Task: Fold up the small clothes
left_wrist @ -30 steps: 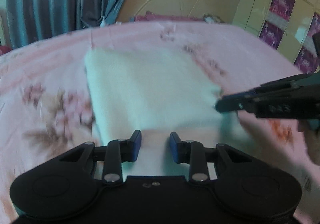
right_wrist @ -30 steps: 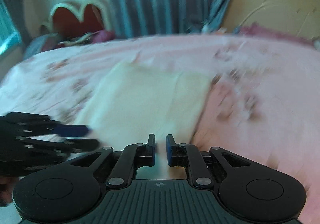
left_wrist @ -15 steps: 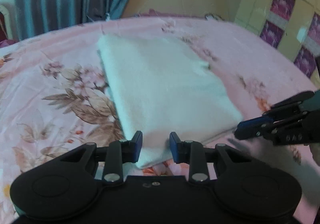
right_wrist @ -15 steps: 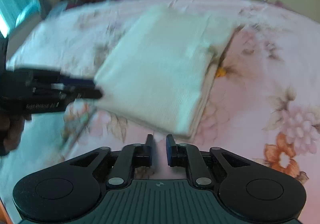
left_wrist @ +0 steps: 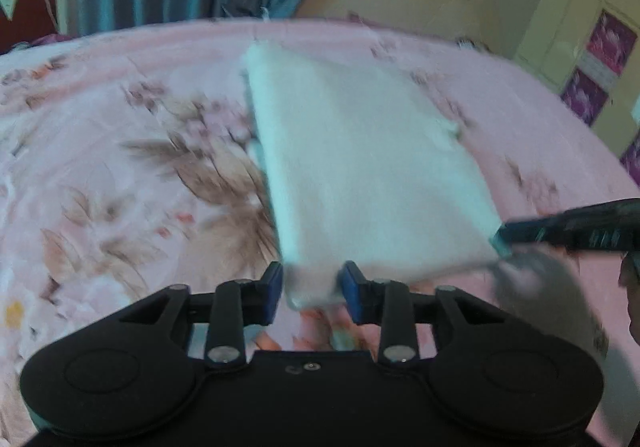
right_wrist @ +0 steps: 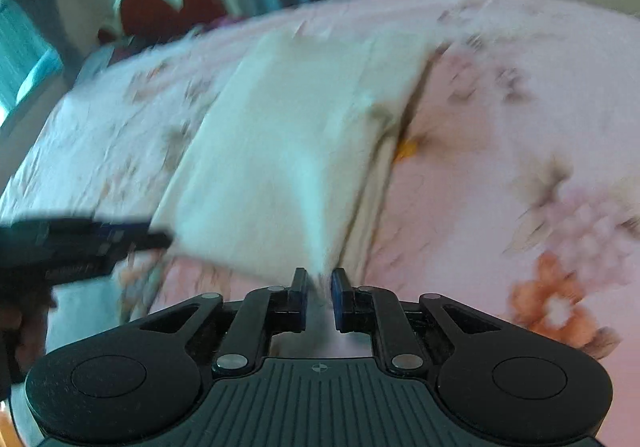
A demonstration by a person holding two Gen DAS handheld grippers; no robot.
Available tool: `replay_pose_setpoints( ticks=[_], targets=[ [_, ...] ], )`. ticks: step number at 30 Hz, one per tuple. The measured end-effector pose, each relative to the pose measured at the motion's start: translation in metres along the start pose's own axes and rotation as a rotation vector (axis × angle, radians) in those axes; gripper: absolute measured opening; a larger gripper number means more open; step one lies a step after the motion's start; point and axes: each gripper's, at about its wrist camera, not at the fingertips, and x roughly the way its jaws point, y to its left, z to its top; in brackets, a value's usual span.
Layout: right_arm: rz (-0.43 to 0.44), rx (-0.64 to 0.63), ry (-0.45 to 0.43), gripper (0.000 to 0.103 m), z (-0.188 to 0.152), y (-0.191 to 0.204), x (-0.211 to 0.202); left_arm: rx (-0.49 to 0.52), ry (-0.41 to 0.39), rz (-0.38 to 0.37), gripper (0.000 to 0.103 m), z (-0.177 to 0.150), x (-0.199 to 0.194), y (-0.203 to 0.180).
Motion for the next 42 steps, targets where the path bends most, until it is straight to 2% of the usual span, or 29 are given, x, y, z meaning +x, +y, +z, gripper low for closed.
replay_pose_setpoints(
  ticks=[1,2,6,10,13,14,15,17,18,20,21,22,23,25,26,32,35,37,42],
  targets=[
    [0.003,0.012,-0.046,0.012,0.010,-0.002,-0.004,-0.004,-0.026,0.012,0.051,0.007,0.000,0.003],
    [-0.004,0.012,-0.090,0.012,0.023,-0.002,-0.004,-0.004,-0.052,0.019,0.056,0.018,0.003,0.005],
    [-0.021,-0.045,-0.175,0.012,0.085,0.008,0.032,0.014,-0.150,0.039,0.055,0.078,0.029,0.011],
    [-0.016,-0.057,-0.164,0.012,0.125,0.012,0.085,-0.033,-0.165,0.042,0.054,0.135,0.069,0.021],
    [-0.029,-0.088,-0.072,0.012,0.134,0.015,0.128,-0.074,-0.078,0.066,0.056,0.154,0.109,0.033],
    [-0.049,-0.101,-0.011,0.012,0.131,0.012,0.145,-0.075,-0.020,0.084,0.057,0.154,0.124,0.037],
    [-0.052,-0.113,-0.003,0.012,0.127,0.010,0.154,-0.094,0.009,0.081,0.061,0.150,0.134,0.043],
    [-0.053,-0.095,-0.013,0.012,0.131,0.008,0.148,-0.134,0.000,0.053,0.059,0.147,0.128,0.051],
    [-0.059,-0.084,-0.042,0.012,0.131,0.006,0.138,-0.123,-0.018,0.049,0.053,0.146,0.119,0.050],
    [-0.067,-0.041,-0.116,0.015,0.126,0.001,0.114,-0.119,-0.058,0.025,0.052,0.138,0.098,0.052],
    [-0.064,0.000,-0.128,0.022,0.124,-0.007,0.104,-0.116,-0.056,0.009,0.054,0.132,0.090,0.051],
    [-0.059,0.041,-0.148,0.053,0.121,-0.015,0.094,-0.113,-0.058,-0.002,0.058,0.126,0.082,0.051],
    [-0.059,0.083,-0.181,0.070,0.113,-0.026,0.081,-0.121,-0.053,-0.008,0.061,0.118,0.076,0.051],
    [-0.028,0.161,-0.161,0.070,0.102,-0.046,0.067,-0.135,-0.032,-0.050,0.075,0.104,0.069,0.050],
    [0.005,0.209,-0.139,0.069,0.096,-0.056,0.064,-0.145,-0.019,-0.057,0.077,0.098,0.067,0.051],
    [0.221,0.418,-0.006,0.068,0.068,-0.089,0.072,-0.273,0.042,-0.166,0.067,0.086,0.081,0.063],
    [0.243,0.475,0.040,0.068,0.062,-0.096,0.084,-0.347,0.073,-0.215,0.065,0.087,0.090,0.071],
    [0.295,0.493,0.056,0.068,0.060,-0.096,0.090,-0.371,0.083,-0.228,0.065,0.087,0.095,0.074],
    [0.309,0.524,0.026,0.066,0.068,-0.095,0.104,-0.423,0.096,-0.248,0.064,0.094,0.107,0.076]
  ],
)
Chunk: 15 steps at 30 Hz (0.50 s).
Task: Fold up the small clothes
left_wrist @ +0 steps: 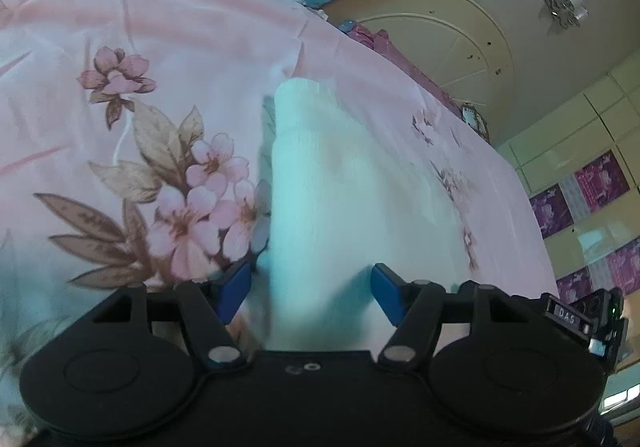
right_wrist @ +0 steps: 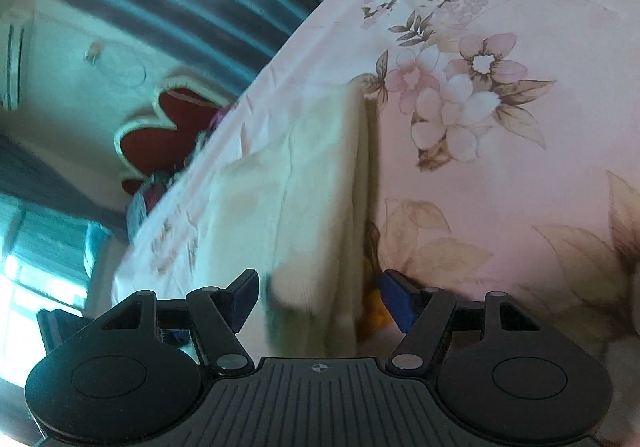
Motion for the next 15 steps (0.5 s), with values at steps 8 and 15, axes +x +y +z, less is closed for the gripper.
replay_pose_setpoints(
  ticks=[8,15],
  targets=[
    [-0.245,-0.341,0.001,0.029,-0.009,0.063,0.013,0.298,-0.014,0.235,0.031,-0.002,0.011,-0.066],
    [-0.251,-0.486,-0.060,0.027,-0.027,0.114,0.004,0.342,-0.075,0.210,0.026,0.000,-0.029,-0.072]
  ],
)
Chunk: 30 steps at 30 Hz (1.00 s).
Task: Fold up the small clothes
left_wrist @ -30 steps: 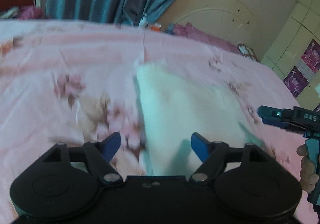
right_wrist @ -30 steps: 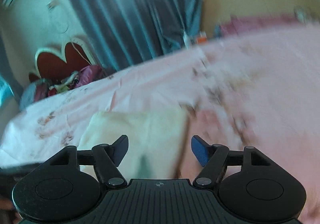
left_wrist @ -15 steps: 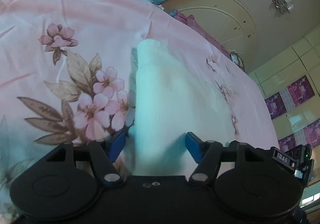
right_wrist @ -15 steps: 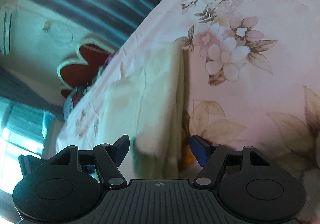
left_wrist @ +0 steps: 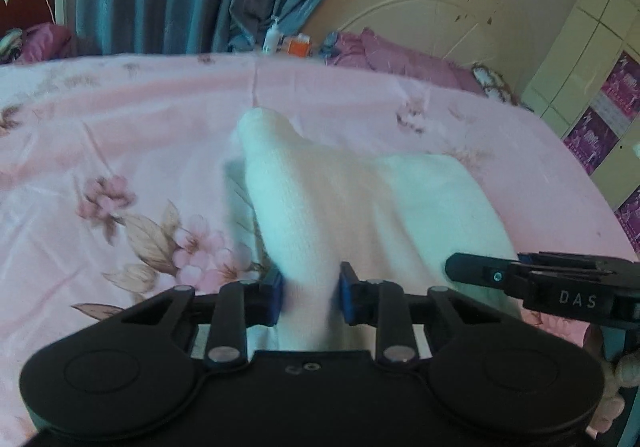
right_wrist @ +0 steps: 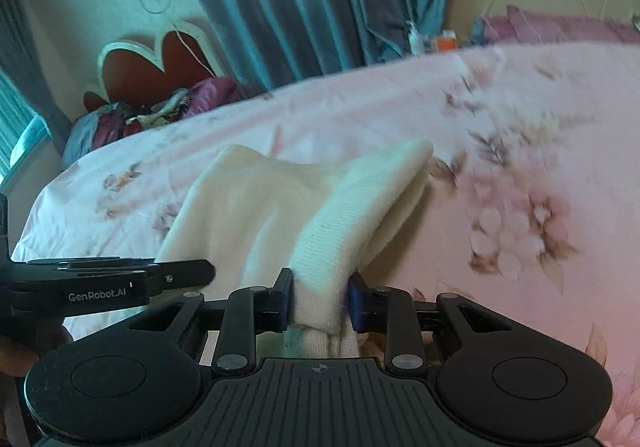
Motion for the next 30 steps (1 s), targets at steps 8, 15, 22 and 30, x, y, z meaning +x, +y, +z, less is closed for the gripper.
replay_pose_setpoints(
  ticks=[8,15,22,30],
  targets=[
    [0.082,-0.072,0.001,0.027,0.012,0.086,0.025,0.001,-0.034,0.071,0.026,0.005,-0.051,0.055],
    [0.152,-0.067,0.045,0.027,-0.008,0.168,0.079,-0.009,-0.009,0.167,0.026,-0.002,-0.084,0.127],
    [0.179,-0.057,0.096,0.027,-0.021,0.218,0.124,-0.052,0.006,0.206,0.026,-0.018,-0.099,0.186],
    [0.123,0.009,0.156,0.027,-0.037,0.197,0.157,-0.093,0.014,0.188,0.055,-0.039,-0.089,0.227]
  ],
)
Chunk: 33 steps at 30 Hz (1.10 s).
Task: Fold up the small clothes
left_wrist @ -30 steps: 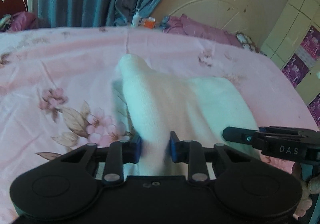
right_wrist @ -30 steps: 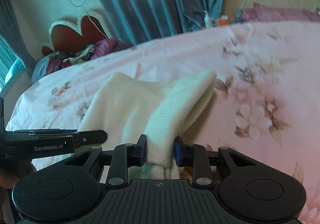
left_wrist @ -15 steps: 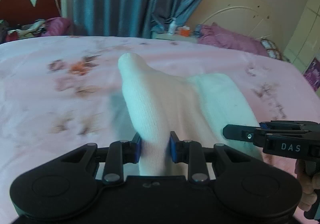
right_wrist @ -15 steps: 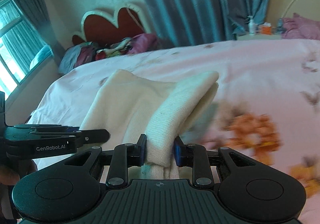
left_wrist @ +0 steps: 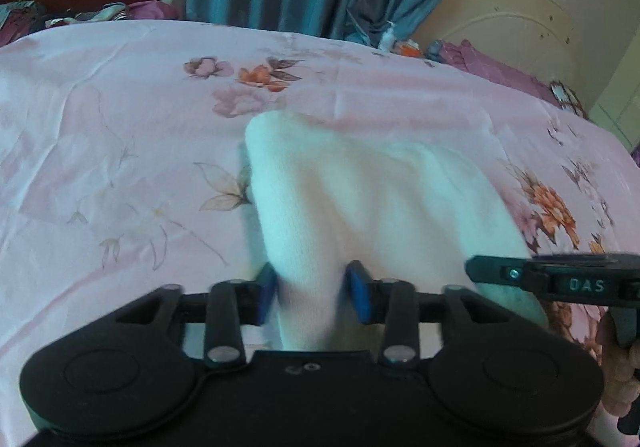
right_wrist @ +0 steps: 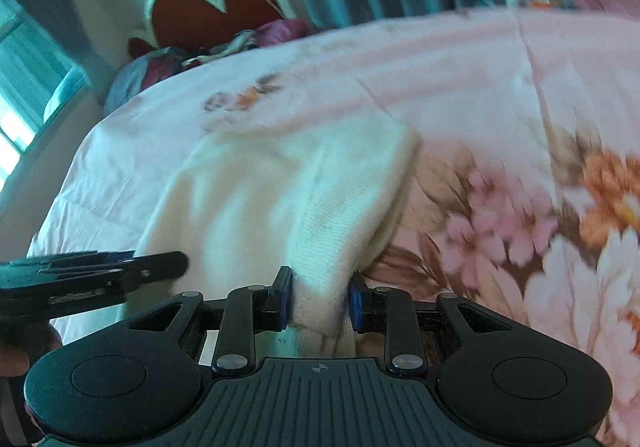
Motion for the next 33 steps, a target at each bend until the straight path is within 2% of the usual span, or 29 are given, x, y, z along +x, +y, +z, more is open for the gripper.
replay_pose_setpoints(
  ticks=[1,2,3,5,6,7,8,9,10,12,14,15,17,19,21,23,25,27,29,31,33],
  targets=[
    [0.003,0.002,-0.002,0.031,0.000,-0.002,-0.001,0.005,-0.007,0.028,0.071,-0.002,0.000,0.001],
    [-0.006,-0.002,-0.003,0.040,0.001,-0.003,-0.002,0.011,-0.013,0.050,0.077,-0.004,-0.002,0.004],
    [-0.018,-0.011,-0.005,0.044,0.003,-0.004,-0.004,0.006,-0.012,0.057,0.080,-0.004,-0.005,0.008],
    [-0.030,-0.021,-0.074,0.046,0.009,-0.005,-0.024,-0.013,-0.046,0.045,0.072,-0.003,-0.019,0.015],
    [-0.039,-0.046,-0.113,0.045,0.013,-0.003,-0.032,-0.013,-0.090,0.050,0.064,0.001,-0.026,0.017],
    [-0.038,-0.076,-0.134,0.045,0.019,0.000,-0.035,0.006,-0.129,0.038,0.051,0.006,-0.033,0.016],
    [-0.039,-0.113,-0.142,0.037,0.025,0.006,-0.034,0.031,-0.156,0.028,0.043,0.013,-0.035,0.013],
    [-0.055,-0.161,-0.132,0.029,0.032,0.013,-0.027,0.065,-0.171,0.023,0.041,0.019,-0.034,0.008],
    [-0.073,-0.201,-0.110,0.022,0.037,0.021,-0.017,0.106,-0.167,0.012,0.041,0.027,-0.029,0.001],
    [-0.108,-0.237,-0.062,0.020,0.042,0.024,0.008,0.155,-0.138,-0.017,0.038,0.036,-0.012,-0.010],
    [-0.162,-0.243,-0.016,0.015,0.040,0.017,0.028,0.177,-0.032,-0.047,0.039,0.037,0.016,-0.016],
    [-0.170,-0.246,-0.022,0.015,0.039,0.014,0.030,0.187,-0.022,-0.048,0.039,0.034,0.023,-0.018],
    [-0.198,-0.253,-0.017,0.015,0.040,0.014,0.027,0.205,-0.029,-0.050,0.037,0.032,0.018,-0.022],
    [-0.213,-0.282,-0.051,0.015,0.036,0.022,0.012,0.190,-0.059,-0.084,0.037,0.027,0.001,-0.020],
    [-0.149,-0.297,-0.070,0.015,0.025,0.028,-0.009,0.172,-0.094,-0.122,0.035,0.015,-0.018,-0.016],
    [-0.092,-0.366,-0.071,0.015,0.006,0.044,-0.023,0.155,-0.103,-0.137,0.028,-0.001,-0.030,-0.017],
    [-0.058,-0.431,-0.039,0.015,-0.012,0.056,-0.024,0.111,-0.097,-0.171,0.024,-0.013,-0.031,-0.019],
    [-0.094,-0.504,-0.006,0.015,-0.024,0.062,-0.012,0.102,-0.066,-0.174,0.024,-0.022,-0.023,-0.026],
    [-0.178,-0.557,-0.004,0.015,-0.030,0.058,0.001,0.099,-0.070,-0.154,0.022,-0.028,-0.017,-0.032],
    [-0.211,-0.541,-0.013,0.015,-0.027,0.053,-0.003,0.087,-0.090,-0.155,0.023,-0.031,-0.028,-0.037],
    [-0.204,-0.519,-0.032,0.015,-0.027,0.049,-0.020,0.105,-0.124,-0.106,0.022,-0.038,-0.046,-0.040]
  ],
)
